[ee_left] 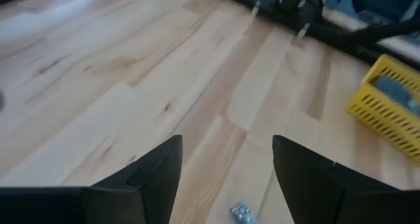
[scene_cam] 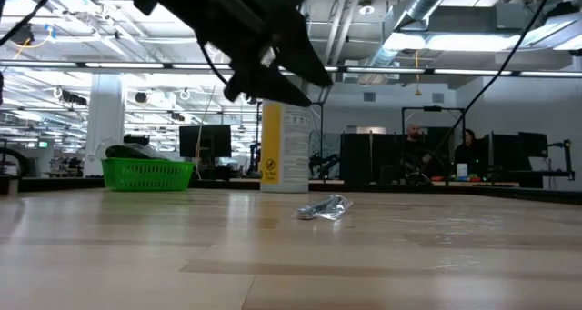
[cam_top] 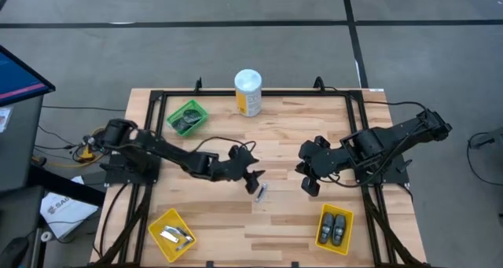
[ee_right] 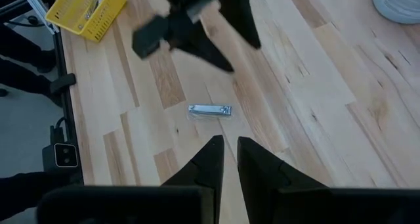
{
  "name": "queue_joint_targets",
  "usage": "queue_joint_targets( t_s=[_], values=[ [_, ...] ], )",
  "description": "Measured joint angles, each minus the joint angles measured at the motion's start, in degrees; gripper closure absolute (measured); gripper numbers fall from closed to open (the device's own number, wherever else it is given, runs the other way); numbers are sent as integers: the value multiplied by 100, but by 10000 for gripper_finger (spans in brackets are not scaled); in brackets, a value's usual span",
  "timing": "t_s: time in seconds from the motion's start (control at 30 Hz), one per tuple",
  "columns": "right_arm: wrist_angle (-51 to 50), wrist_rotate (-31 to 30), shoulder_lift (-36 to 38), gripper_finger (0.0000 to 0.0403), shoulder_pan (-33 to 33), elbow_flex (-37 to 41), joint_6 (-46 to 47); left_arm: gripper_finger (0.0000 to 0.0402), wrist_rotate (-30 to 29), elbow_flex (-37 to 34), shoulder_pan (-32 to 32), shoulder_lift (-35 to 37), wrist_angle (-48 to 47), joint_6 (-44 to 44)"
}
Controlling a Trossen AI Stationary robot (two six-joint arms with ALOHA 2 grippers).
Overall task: Pick & Place Travel size toiletries
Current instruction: Put the nail cutter into the left yellow bin
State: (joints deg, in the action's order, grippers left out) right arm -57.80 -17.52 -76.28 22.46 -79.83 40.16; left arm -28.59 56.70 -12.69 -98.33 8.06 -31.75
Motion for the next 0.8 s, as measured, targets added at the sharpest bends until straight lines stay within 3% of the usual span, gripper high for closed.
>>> queue_joint_targets(
  t_s=[0.13, 0.3, 0.5, 0.8],
  values=[
    [0, -9, -1, 365, 0, 0, -13, 176, -7, 264, -9, -430, 24, 114],
    [64, -9, 0, 365, 0, 78, -13, 176, -66, 736, -47, -981, 7, 986],
    [90, -4, -1, 365, 0, 190, -11, 176, -466, 1108, -127, -1431, -7, 1337],
    [116, -2, -1, 365, -2, 190, -26, 176, -387, 1117, -364, -1706, -488, 874]
  ],
)
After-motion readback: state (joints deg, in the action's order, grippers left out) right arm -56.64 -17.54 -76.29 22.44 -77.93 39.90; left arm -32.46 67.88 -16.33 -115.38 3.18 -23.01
